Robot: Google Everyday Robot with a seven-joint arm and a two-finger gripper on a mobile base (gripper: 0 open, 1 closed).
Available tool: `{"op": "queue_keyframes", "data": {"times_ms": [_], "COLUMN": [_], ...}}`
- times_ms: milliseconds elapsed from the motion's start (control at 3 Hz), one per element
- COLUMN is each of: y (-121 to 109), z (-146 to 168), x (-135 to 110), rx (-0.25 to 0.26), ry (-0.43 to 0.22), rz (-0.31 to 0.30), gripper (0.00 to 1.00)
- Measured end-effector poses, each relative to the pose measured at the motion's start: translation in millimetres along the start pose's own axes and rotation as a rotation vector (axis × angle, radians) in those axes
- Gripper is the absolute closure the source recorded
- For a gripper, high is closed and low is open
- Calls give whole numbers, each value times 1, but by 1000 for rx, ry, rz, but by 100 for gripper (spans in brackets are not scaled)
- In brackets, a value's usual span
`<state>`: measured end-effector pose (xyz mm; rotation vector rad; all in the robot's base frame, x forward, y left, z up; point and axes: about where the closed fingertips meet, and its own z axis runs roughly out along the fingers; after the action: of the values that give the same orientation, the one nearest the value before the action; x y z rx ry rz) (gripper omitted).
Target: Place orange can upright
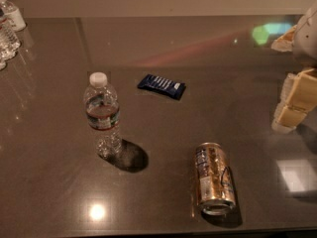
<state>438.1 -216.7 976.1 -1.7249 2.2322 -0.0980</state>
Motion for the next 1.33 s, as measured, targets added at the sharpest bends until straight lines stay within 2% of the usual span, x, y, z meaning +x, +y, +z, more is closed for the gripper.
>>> {"op": "queue_keyframes", "data": {"times_ms": [667,1000,1333], "y": [0,10,23], "z": [-3,-4,6], "x": [-3,-18,-34], "rx": [-5,-15,-60], "ry": [-1,-18,-42], "rz": [6,37,131], "gripper": [0,0,0]}}
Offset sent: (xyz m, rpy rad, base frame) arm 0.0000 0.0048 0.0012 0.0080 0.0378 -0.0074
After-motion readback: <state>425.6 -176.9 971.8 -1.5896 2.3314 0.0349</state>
